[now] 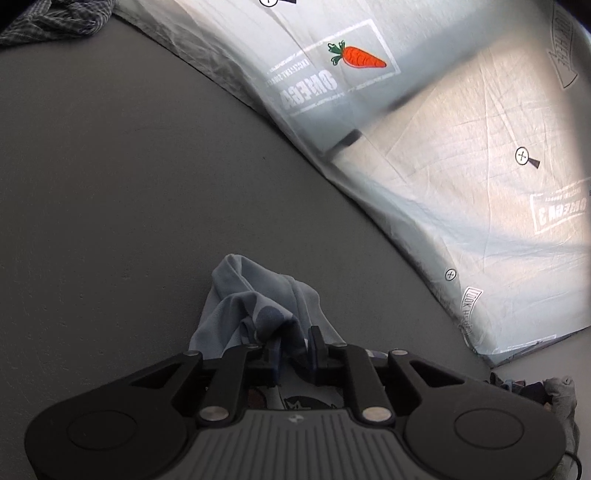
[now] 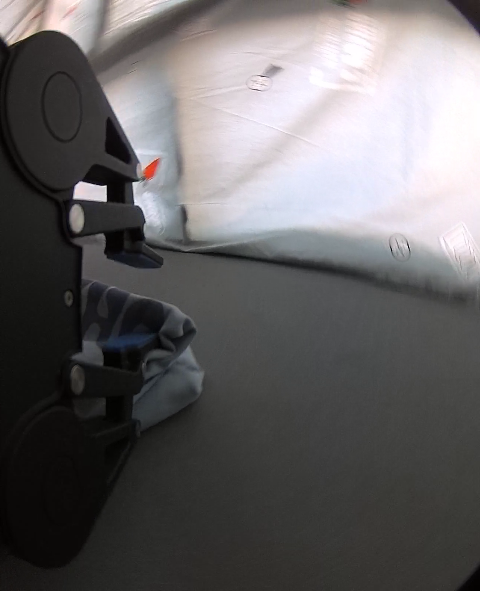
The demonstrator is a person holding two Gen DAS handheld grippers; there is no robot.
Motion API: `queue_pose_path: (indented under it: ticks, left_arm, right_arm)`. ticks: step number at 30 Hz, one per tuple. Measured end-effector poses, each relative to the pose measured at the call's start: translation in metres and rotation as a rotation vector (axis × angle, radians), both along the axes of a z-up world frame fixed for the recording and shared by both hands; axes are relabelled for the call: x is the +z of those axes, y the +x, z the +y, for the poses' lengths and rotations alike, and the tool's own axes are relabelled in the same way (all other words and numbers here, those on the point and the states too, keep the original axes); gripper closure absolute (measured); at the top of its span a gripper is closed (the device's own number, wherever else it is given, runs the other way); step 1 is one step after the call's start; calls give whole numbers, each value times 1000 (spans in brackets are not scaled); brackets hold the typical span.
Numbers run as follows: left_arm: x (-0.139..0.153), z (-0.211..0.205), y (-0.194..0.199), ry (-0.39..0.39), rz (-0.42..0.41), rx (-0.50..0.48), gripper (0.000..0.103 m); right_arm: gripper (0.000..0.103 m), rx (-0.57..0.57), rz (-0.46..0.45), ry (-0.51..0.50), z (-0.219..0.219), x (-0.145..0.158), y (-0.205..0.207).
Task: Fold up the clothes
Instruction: 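Lay the folded shirt down and open both grippers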
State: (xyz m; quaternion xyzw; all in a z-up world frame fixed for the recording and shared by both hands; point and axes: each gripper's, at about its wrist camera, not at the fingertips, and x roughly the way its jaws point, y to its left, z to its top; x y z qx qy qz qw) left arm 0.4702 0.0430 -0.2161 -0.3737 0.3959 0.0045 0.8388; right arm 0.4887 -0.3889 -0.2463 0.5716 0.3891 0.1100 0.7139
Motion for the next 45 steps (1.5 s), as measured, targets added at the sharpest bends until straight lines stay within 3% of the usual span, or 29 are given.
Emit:
queue_pose_path:
  ticks: [6,10,12,14,15,17,22,28,33,37,45]
  left_arm:
    - [22,-12,3,127,39,-74,84]
    - [30,-14,-2,151,35,-86,80]
    - [36,-15,-7,178,24,-84,73]
    - [46,-18,-10,250,6,-74,38]
    - [51,-20,-13,300,-6,-69,34]
    - [59,-22,-17,368,-24,-90,34]
    - [56,-22,-15,438,24,-113,33]
    - [31,-17,-19,440,76,-142,28]
    - [12,-14,-19,424,102,-191,27]
    - [0,-9,-15,375,89,-242,22]
    - [-7,-11,0,364,32,-333,20]
  right_arm:
    - [57,142,-129,-330,30,37,-4]
    - [52,179,-211,-531,42,56,4]
    - [51,200,-243,-594,39,55,0]
    - [49,222,-262,-646,38,58,-4]
    - [49,232,-270,-668,40,59,-6]
    - [46,250,-280,-706,44,60,-11]
    - [32,292,-270,-798,60,54,-17]
    - [22,354,-262,-926,69,43,-25]
    - [22,382,-236,-950,72,28,-21]
    - [21,390,-240,-927,74,20,-13]
    - [21,438,-236,-889,78,5,19]
